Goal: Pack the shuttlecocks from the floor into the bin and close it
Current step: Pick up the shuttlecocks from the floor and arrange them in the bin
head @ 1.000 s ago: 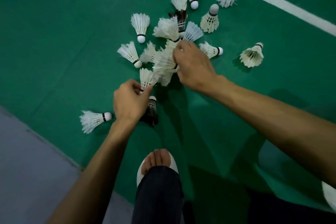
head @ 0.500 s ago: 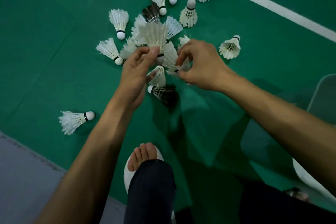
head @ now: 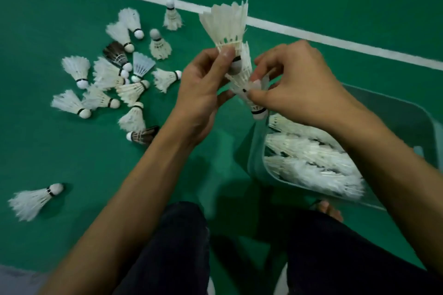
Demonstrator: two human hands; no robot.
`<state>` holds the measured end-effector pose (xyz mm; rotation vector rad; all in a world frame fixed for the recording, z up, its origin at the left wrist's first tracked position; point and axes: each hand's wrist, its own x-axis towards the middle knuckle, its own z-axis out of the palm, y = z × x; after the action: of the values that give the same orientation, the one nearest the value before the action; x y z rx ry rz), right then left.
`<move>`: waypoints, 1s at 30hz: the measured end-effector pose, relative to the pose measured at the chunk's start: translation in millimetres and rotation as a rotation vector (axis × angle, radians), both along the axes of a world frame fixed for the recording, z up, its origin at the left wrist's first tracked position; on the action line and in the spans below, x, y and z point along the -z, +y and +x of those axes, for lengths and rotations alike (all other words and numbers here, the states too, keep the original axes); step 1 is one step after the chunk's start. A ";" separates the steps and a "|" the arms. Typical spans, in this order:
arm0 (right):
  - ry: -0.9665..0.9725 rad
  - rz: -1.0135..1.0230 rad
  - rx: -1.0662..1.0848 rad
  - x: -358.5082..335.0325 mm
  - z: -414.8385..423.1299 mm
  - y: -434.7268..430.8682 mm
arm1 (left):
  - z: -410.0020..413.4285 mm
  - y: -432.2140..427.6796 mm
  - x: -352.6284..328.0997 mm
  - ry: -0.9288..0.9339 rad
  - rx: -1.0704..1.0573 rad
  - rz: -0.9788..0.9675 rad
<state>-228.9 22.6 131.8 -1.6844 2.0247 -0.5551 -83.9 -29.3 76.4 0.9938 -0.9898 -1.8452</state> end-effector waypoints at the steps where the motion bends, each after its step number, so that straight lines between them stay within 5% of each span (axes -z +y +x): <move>1: 0.032 -0.011 0.037 -7.4 -15.1 14.2 | -17.3 9.2 -4.7 0.002 0.023 0.001; 9: 0.060 0.072 0.379 0.0 -115.9 107.0 | -111.6 54.6 -8.2 -0.041 0.274 -0.080; 16: -0.560 0.221 0.788 85.1 -133.2 77.2 | -109.5 36.5 13.0 -0.142 0.190 -0.213; 23: -0.754 0.375 0.798 127.8 -120.1 33.7 | -111.0 42.1 15.5 -0.033 0.206 -0.057; 30: -0.997 0.419 0.774 136.7 -120.9 24.9 | -111.9 54.1 20.2 -0.088 0.286 -0.116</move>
<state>-349.8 47.5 -4.9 -0.1893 1.7247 -0.8908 -195.8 24.9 56.2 0.9061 -1.3342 -1.9608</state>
